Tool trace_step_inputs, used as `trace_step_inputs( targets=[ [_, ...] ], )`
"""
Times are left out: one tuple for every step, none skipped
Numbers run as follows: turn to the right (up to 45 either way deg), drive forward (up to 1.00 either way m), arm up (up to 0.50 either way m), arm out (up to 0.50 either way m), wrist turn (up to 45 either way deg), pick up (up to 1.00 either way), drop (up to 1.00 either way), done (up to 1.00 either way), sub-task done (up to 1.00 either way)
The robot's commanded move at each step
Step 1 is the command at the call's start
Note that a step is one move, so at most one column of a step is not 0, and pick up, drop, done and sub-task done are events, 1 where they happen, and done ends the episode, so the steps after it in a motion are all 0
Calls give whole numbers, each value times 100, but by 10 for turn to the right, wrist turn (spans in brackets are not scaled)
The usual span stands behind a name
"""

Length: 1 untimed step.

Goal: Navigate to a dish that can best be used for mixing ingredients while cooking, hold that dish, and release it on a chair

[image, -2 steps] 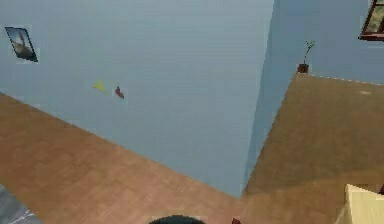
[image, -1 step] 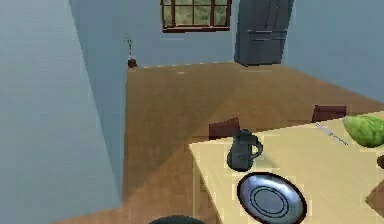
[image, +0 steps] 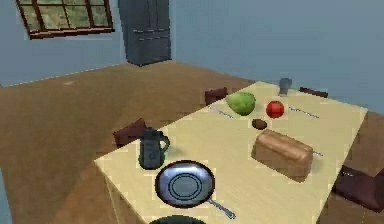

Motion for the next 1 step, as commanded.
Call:
trace_step_inputs(
  targets=[
    [-450,0,0,0,0,0,0,0,0]
  ],
)
